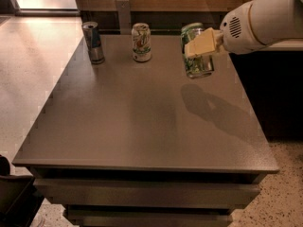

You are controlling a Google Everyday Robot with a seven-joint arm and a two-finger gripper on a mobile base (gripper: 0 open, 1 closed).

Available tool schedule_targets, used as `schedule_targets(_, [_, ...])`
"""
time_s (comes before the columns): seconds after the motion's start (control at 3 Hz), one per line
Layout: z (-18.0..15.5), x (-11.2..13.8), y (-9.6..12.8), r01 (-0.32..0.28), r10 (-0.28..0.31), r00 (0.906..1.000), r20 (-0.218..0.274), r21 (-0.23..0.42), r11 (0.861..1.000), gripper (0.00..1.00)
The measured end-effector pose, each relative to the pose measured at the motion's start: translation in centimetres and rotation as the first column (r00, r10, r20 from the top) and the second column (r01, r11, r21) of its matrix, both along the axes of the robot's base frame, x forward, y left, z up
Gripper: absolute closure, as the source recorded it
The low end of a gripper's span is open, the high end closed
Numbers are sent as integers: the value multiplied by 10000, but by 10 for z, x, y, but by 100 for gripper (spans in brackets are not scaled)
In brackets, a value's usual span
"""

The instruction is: Place green can upright

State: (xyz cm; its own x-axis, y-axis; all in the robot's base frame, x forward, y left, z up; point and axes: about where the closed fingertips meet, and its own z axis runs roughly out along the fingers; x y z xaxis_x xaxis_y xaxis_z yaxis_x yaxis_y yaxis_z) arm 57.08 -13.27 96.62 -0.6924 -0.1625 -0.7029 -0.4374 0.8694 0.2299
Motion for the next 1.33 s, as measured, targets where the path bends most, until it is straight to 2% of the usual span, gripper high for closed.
schedule_targets(0.33, [7, -2, 8, -559, 462, 9924, 1143, 830, 9950, 100])
schedule_targets(0.67, [11, -2, 21, -1234, 908, 9740, 2075, 1500, 9809, 100])
schedule_targets(1.0, [11, 0, 31, -2035, 1467, 9416, 3032, 1650, 9651, 100])
schedule_targets(1.33, [11, 2, 38, -2725, 2092, 9003, 3816, 1196, 9547, 100])
